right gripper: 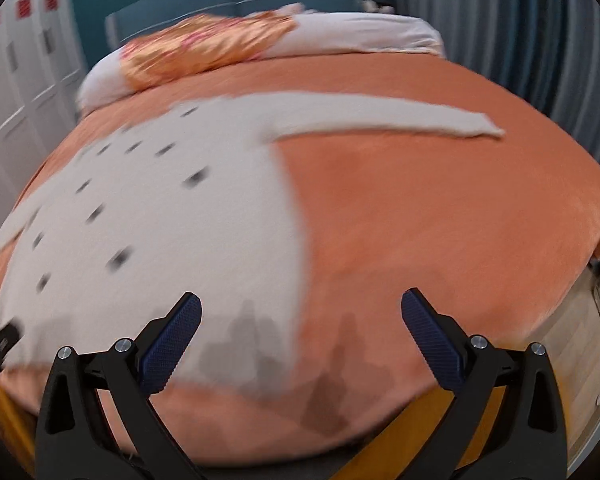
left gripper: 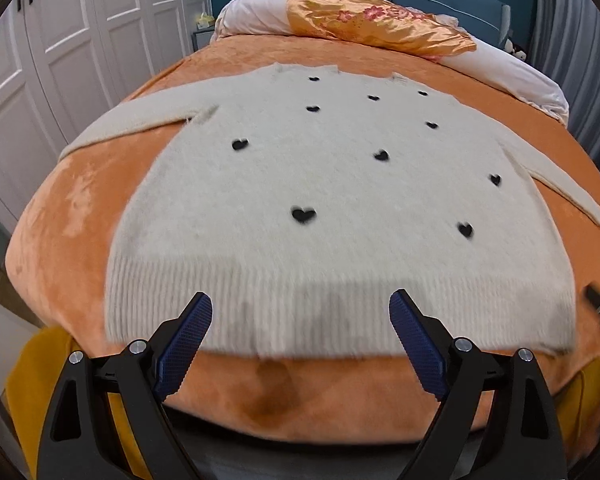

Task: Fold small clothes
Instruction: 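Grasp the sweater sleeve cuff with the right gripper while the left gripper moves over the body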

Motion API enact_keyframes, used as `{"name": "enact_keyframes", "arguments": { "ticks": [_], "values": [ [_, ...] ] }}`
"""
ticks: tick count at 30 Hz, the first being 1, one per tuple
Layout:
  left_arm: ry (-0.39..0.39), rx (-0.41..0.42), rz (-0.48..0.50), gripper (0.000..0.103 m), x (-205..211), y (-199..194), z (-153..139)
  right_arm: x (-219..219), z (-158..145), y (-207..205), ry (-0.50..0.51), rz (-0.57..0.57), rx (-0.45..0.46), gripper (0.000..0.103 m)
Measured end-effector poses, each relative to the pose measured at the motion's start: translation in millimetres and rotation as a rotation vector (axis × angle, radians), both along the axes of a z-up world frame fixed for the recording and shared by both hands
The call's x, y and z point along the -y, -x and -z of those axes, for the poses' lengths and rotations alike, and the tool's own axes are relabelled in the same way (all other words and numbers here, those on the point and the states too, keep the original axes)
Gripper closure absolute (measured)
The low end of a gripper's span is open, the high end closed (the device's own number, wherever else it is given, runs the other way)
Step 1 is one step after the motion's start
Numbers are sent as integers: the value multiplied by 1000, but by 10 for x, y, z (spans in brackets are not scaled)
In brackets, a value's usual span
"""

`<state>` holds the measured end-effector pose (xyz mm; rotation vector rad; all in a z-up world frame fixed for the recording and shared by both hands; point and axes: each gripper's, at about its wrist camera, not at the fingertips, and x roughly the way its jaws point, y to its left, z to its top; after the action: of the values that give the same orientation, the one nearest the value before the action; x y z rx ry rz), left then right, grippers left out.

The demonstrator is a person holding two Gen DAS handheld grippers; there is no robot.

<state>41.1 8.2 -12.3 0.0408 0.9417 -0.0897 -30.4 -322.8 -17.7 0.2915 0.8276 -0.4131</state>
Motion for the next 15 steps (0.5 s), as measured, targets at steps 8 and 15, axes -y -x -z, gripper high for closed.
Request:
{"name": "enact_keyframes", "arguments": {
  "ticks": [8,15],
  "values": [
    [28,-18,-53,15,-90,-586,19,1911,32,-672,-136,229,46,5],
    [41,-65,-150,15,-154,-1039,172,3172,455,-891,-261,483,67,5]
  ]
}}
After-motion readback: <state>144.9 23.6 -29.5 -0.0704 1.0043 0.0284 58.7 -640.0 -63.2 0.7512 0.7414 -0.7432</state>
